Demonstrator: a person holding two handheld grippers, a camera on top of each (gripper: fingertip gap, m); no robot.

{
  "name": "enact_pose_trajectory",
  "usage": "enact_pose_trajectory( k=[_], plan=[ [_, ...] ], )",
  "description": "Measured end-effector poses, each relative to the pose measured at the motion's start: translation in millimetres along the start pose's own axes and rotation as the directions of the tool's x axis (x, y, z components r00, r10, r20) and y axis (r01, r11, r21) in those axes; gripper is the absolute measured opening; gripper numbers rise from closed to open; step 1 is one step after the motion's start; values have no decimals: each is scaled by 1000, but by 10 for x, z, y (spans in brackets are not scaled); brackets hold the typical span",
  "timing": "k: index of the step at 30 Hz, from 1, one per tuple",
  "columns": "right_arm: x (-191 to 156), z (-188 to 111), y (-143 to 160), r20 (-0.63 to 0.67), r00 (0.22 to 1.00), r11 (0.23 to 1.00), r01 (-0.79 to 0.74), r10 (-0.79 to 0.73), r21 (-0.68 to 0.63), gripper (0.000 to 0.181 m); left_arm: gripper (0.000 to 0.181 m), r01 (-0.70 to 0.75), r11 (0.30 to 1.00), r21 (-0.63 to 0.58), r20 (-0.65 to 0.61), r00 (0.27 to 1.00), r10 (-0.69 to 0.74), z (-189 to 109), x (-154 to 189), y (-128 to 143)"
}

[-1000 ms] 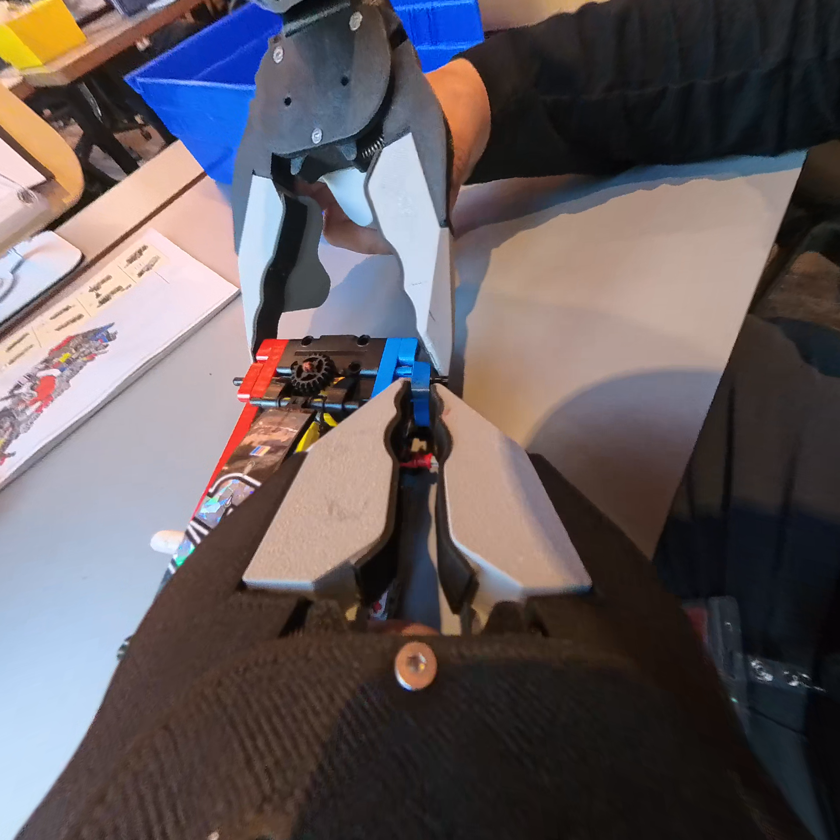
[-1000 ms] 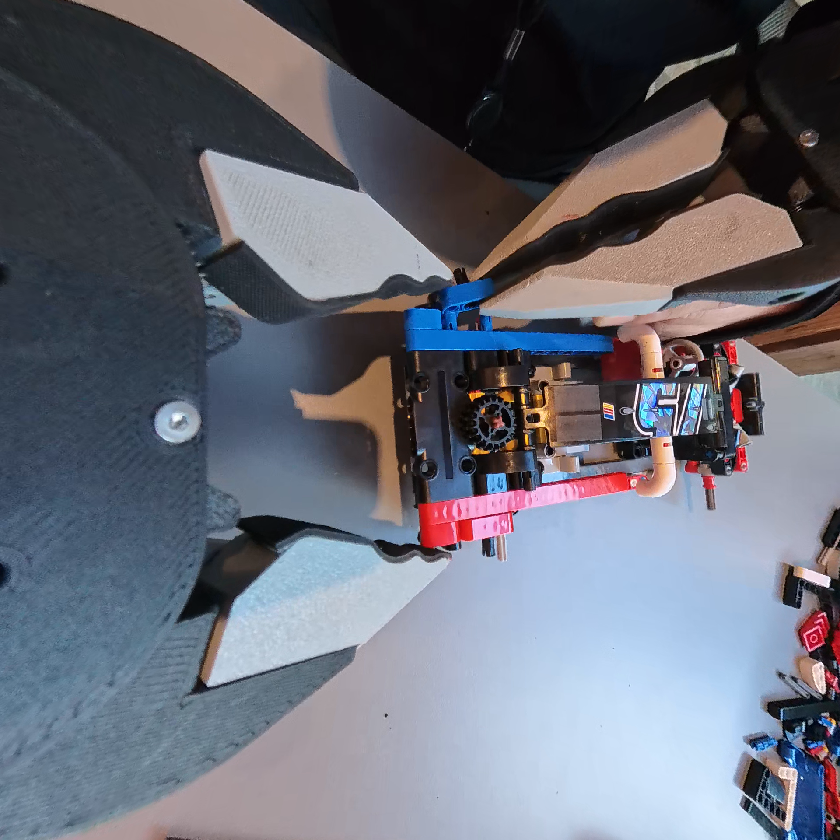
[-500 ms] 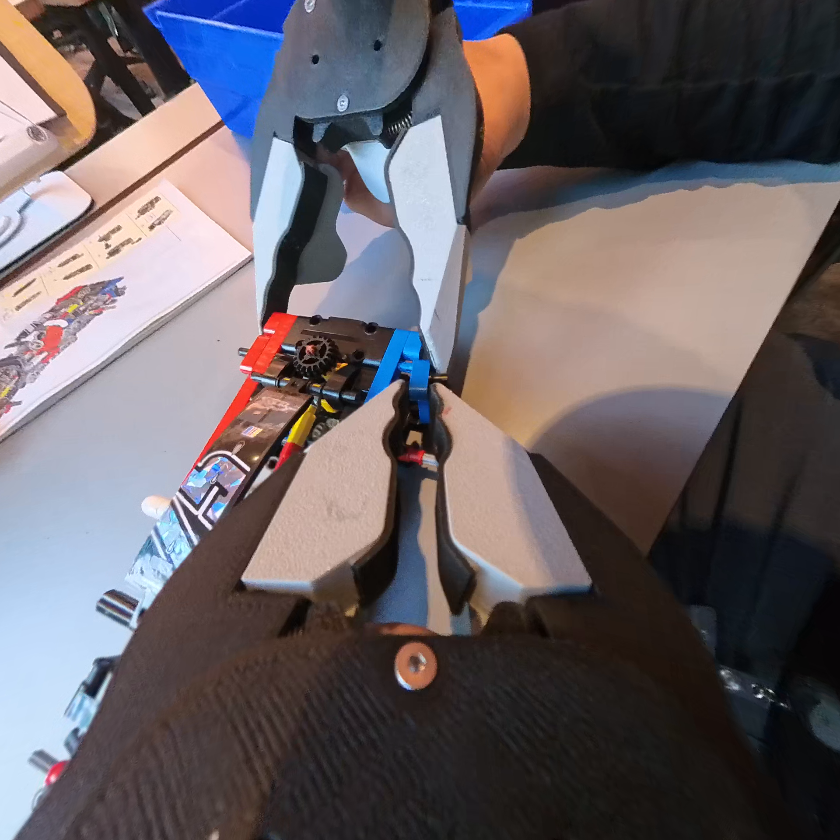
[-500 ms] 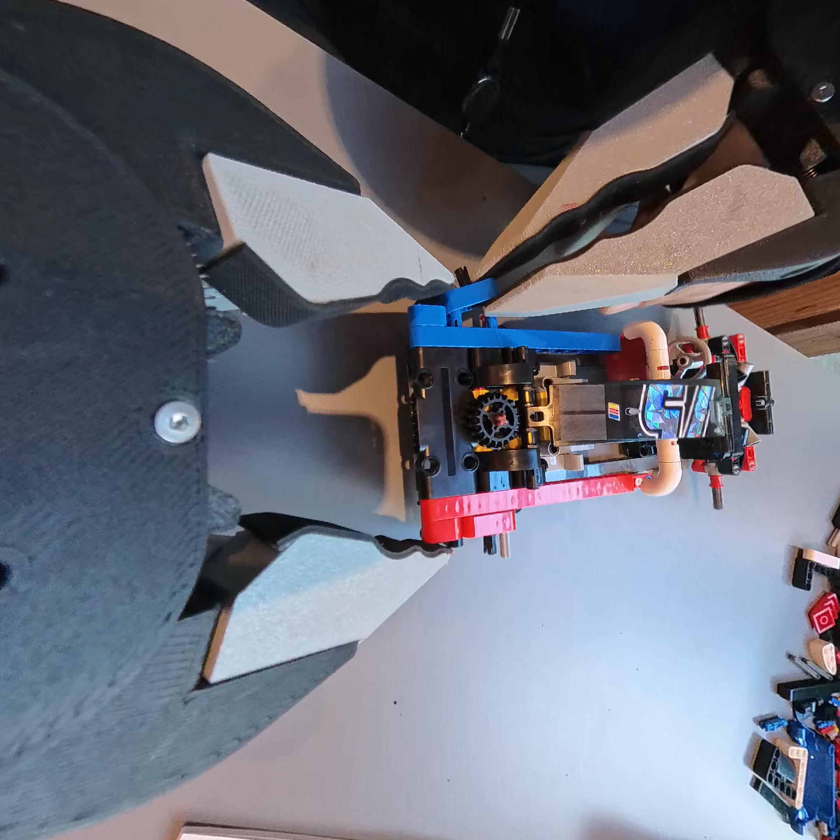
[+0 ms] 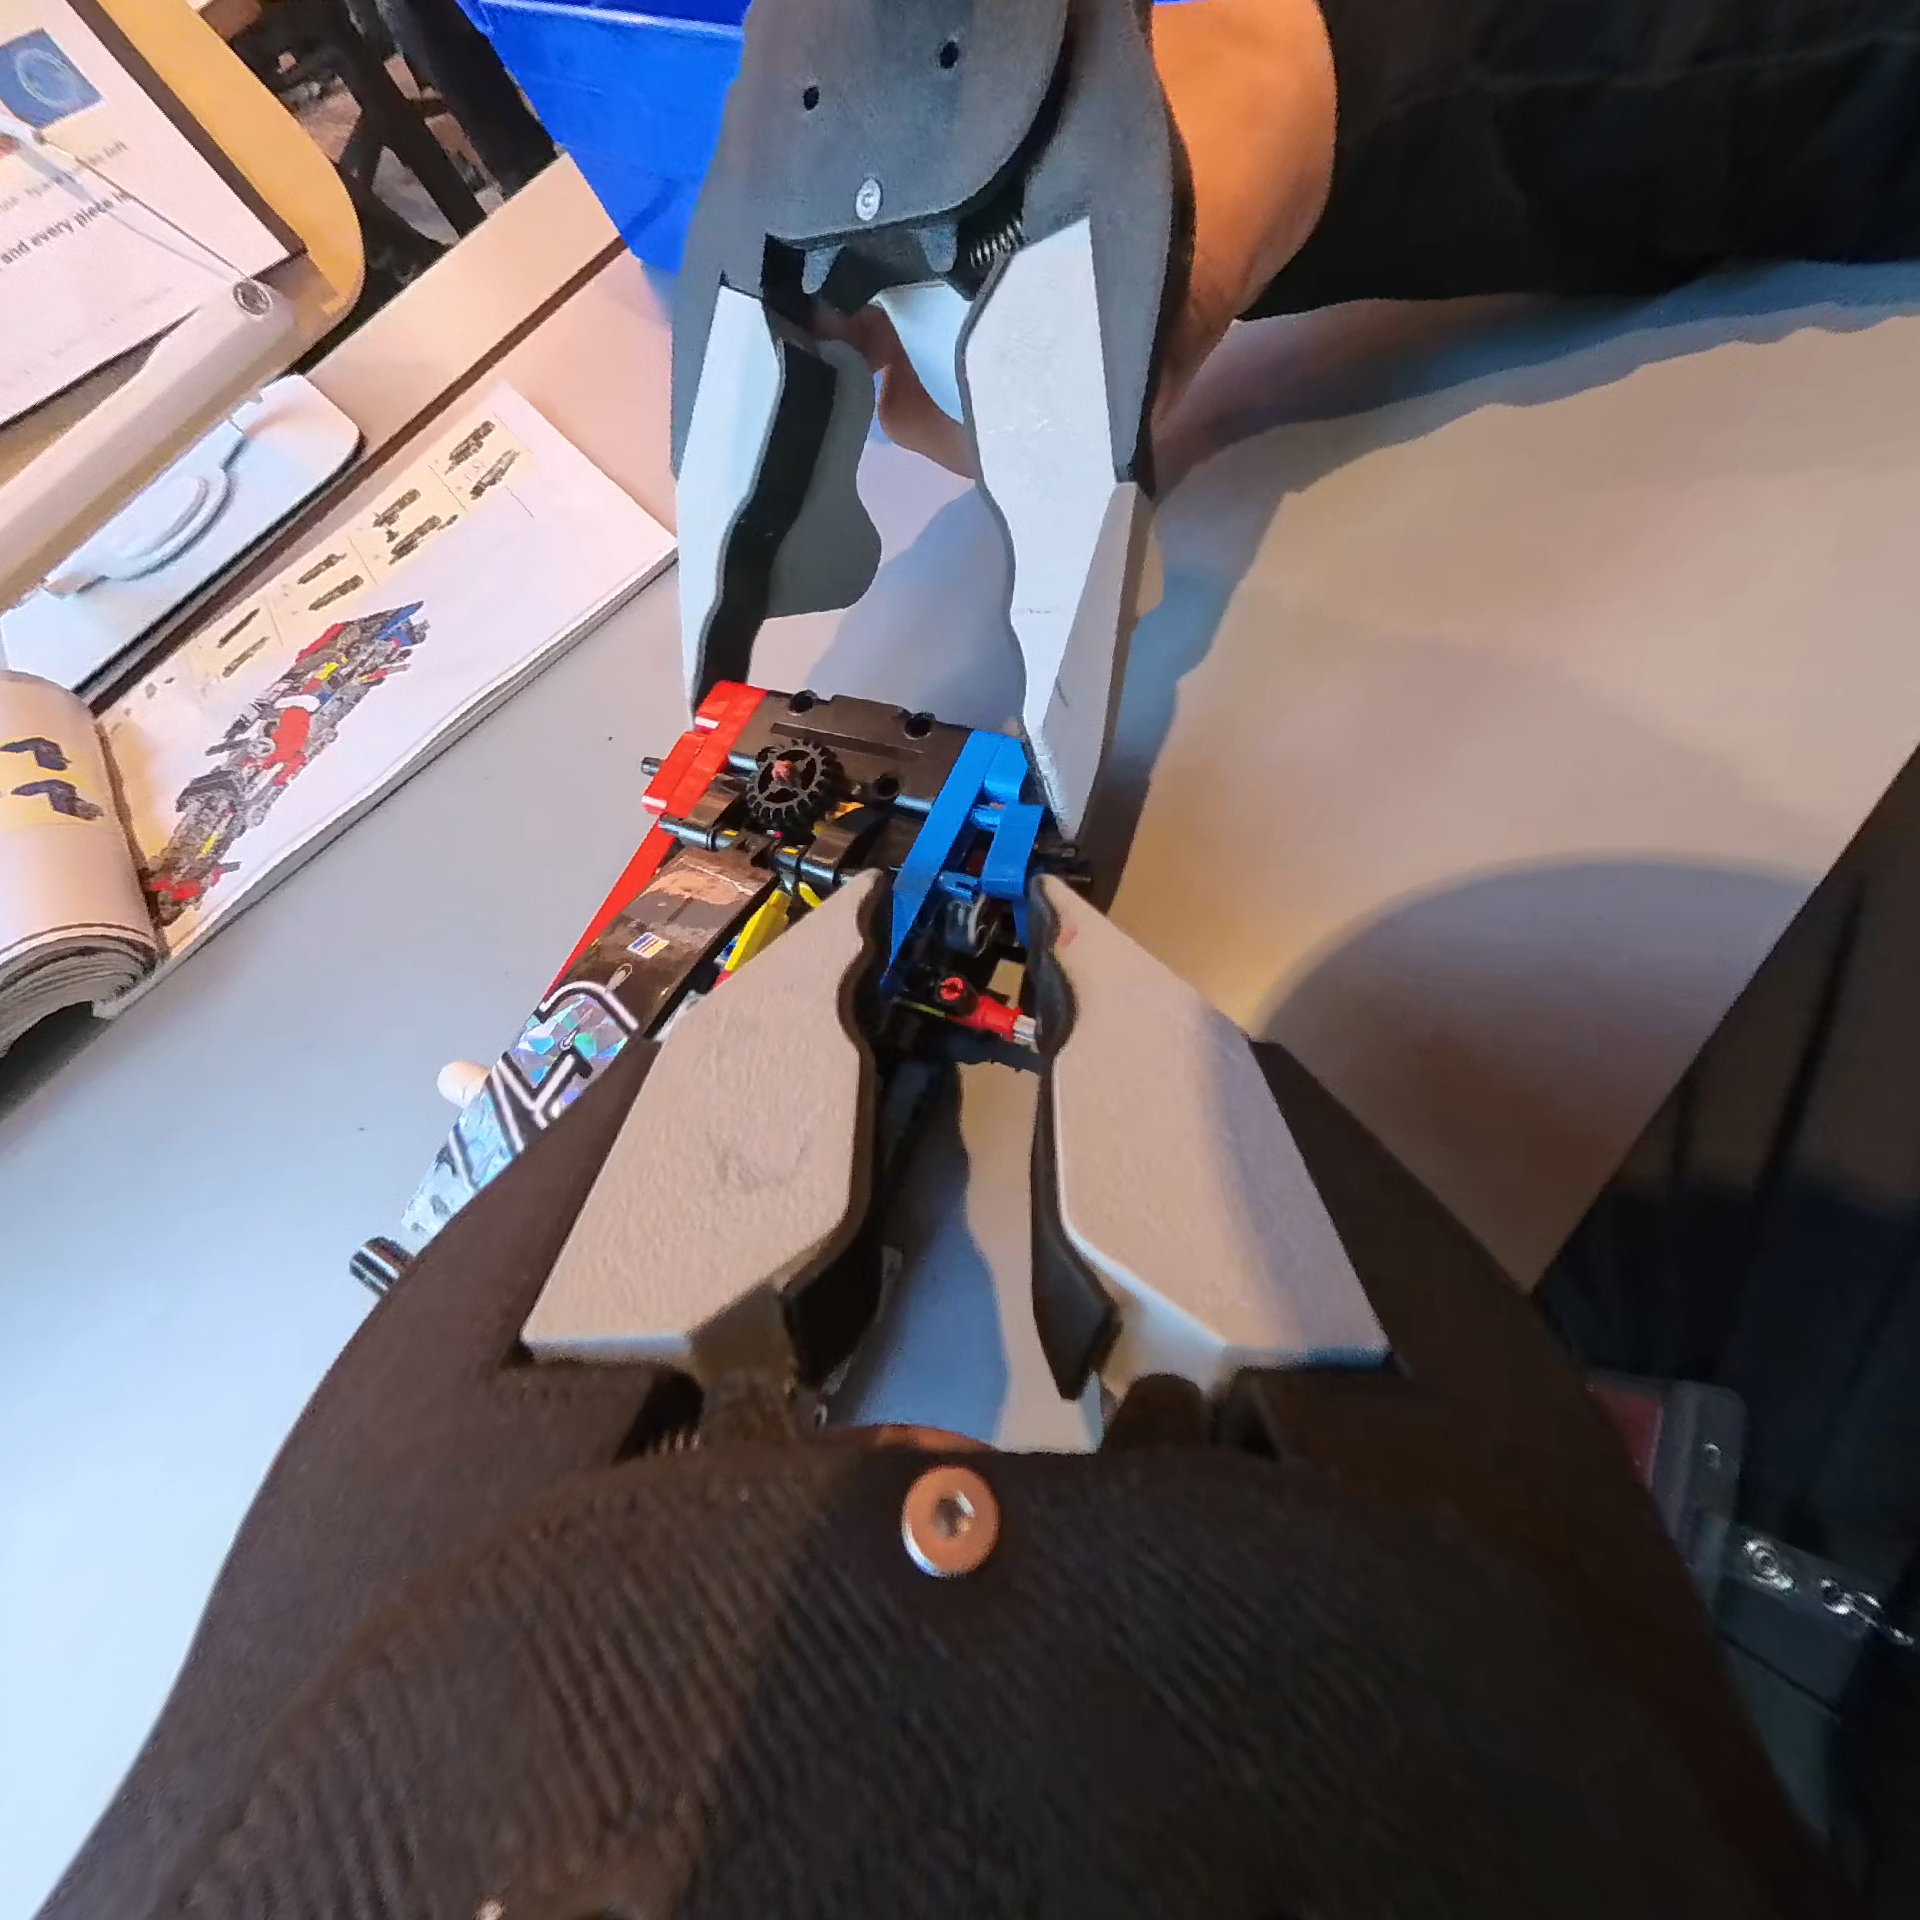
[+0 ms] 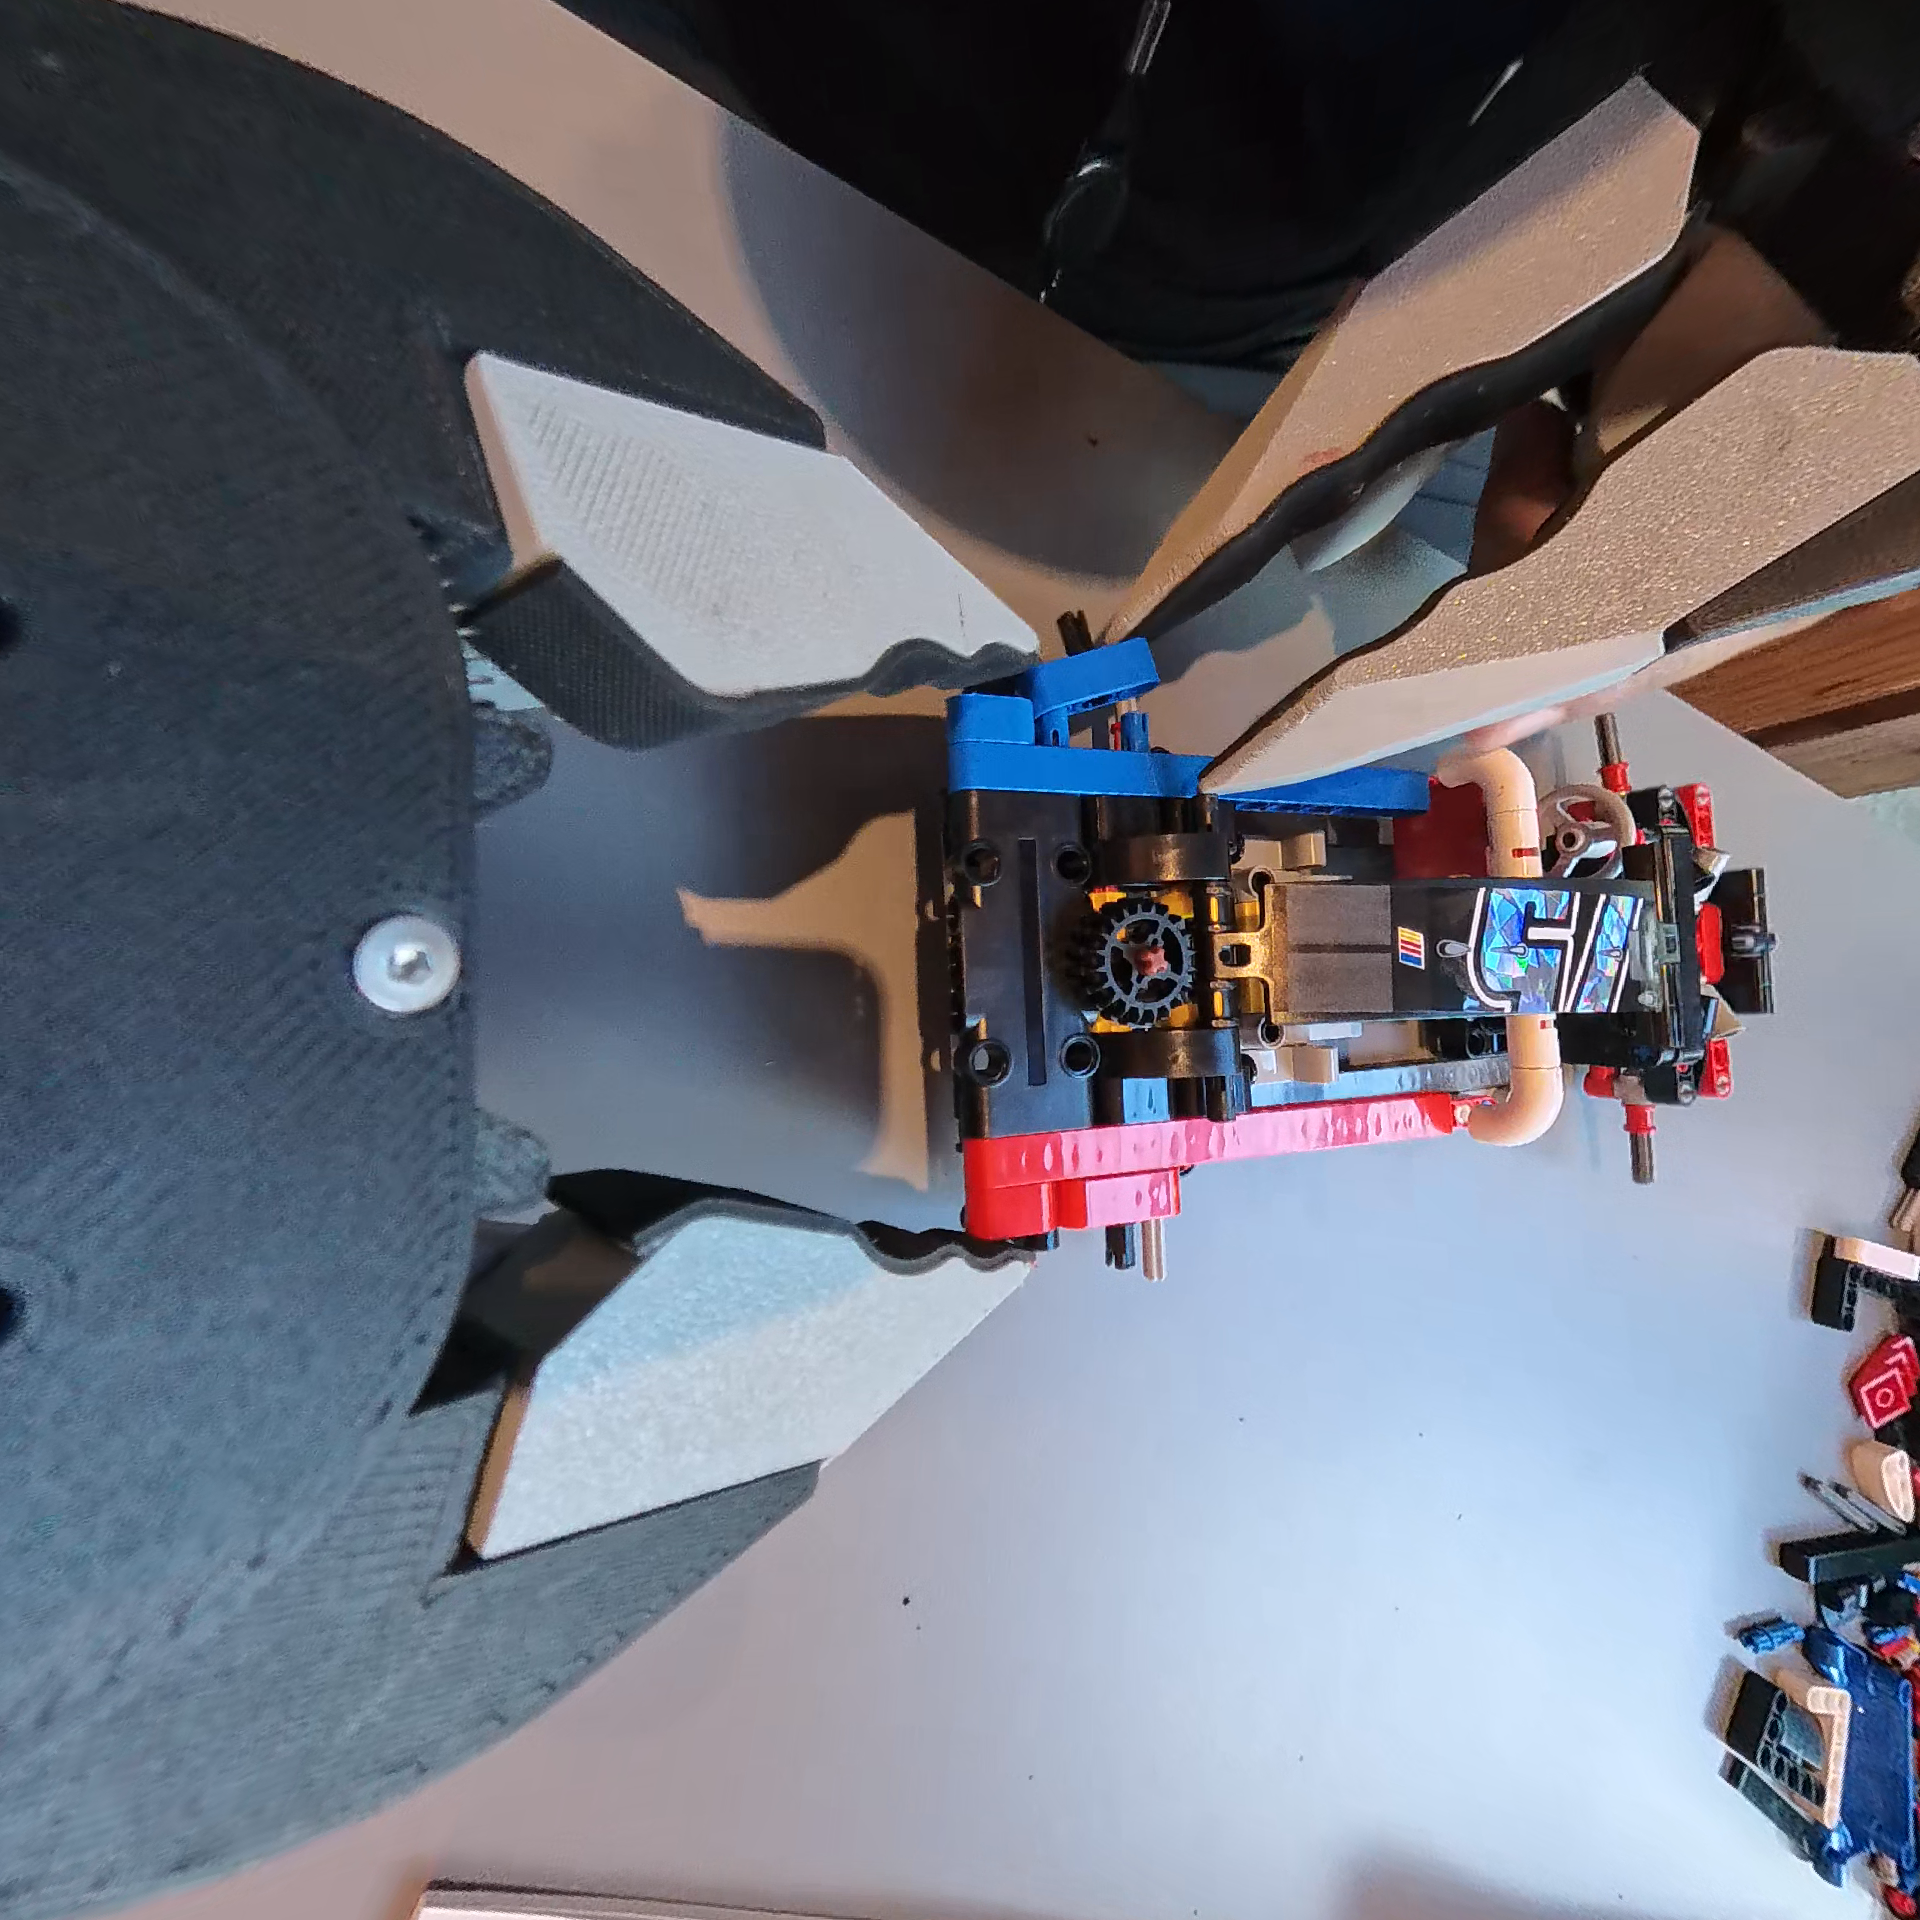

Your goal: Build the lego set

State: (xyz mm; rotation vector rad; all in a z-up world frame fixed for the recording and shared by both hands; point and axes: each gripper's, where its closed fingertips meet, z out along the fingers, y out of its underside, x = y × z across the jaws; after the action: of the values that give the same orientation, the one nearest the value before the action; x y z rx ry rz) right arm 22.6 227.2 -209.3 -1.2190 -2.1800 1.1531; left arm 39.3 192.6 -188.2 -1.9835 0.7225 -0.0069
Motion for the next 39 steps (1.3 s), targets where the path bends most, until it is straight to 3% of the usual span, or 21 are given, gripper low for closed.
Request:
enact_pose_trajectory(
  k=[4, 6, 9, 14, 18, 22, 27, 32, 37, 39],
  plan=[
    [5, 1, 4, -4, 1000, 1000, 2, -2, -3, 100, 32, -31, 999, -16, 88, 996, 32, -66, -118, 15],
    [10, 10, -3, -6, 1000, 1000, -1, 1, -3, 100, 24, -17, 1000, -9, 72, 997, 18, -80, -99, 26],
    [15, 24, -9, -12, 1000, 1000, 0, 0, -8, 100, 33, 26, 997, -66, 47, 999, -23, -20, -91, 145],
    [32, 26, -13, -26, 1000, 1000, -9, 9, -4, 100, 16, -5, 999, -39, 115, 993, 9, -6, -200, 140],
    [32, -10, 2, -37, 999, 1000, 10, -10, 0, 100, 18, -68, 997, -21, 105, 992, 70, -130, -77, 105],
    [34, -90, -33, -47, 999, 999, 4, -1, 51, 94, 18, -6, 996, -83, -48, 999, 2, -259, 151, 163],
    [-1, -160, -144, -20, 999, 987, -42, 45, 155, 96, 22, 19, 978, -208, -94, 995, -40, -188, 215, 458],
    [11, -268, -241, -42, 995, 963, -73, 87, 260, 88, 28, 27, 978, -206, -47, 998, -37, -61, 215, 503],
    [-24, -317, -193, -33, 991, 949, -115, 130, 295, 86, 5, -37, 980, -195, -39, 999, 30, -36, 265, 502],
    [-45, -359, -226, -3, 988, 933, -147, 157, 329, 86, 5, -75, 979, -190, -17, 997, 73, -31, 256, 498]
  ],
)
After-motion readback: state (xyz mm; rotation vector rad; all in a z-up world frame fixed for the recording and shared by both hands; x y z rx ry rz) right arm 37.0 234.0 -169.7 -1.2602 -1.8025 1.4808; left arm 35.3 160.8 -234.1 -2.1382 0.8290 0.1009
